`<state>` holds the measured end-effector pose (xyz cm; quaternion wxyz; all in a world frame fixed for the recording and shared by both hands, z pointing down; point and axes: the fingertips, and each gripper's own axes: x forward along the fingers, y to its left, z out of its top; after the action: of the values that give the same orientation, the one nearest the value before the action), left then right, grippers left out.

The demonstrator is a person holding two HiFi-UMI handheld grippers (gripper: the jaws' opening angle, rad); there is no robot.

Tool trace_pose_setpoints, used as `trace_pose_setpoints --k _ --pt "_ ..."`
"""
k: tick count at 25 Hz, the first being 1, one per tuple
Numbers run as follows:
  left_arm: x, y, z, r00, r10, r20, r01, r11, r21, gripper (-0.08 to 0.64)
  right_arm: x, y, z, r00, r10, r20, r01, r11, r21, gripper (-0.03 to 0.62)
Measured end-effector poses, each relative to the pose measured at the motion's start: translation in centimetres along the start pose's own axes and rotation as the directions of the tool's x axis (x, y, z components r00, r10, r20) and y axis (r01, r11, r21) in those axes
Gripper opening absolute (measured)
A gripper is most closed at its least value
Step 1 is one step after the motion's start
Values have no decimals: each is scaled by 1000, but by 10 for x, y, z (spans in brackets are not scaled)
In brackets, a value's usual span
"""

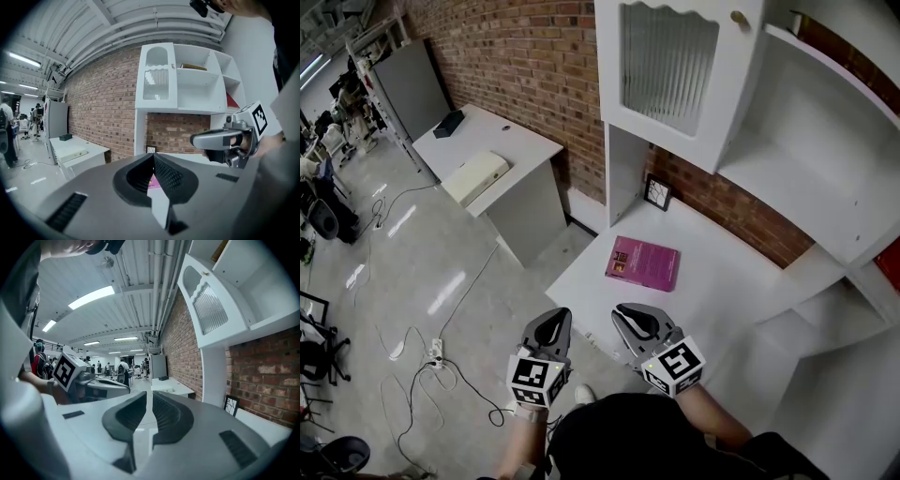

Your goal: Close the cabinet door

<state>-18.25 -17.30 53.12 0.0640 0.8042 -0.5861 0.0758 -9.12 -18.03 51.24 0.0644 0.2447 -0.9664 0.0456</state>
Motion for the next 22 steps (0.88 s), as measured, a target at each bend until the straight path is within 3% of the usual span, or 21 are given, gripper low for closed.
trace_pose_setpoints --k 22 --pt "-6 10 -6 1000 21 0 -21 1000 -17 9 -4 4 -3 1000 -19 -12 19 1000 2 37"
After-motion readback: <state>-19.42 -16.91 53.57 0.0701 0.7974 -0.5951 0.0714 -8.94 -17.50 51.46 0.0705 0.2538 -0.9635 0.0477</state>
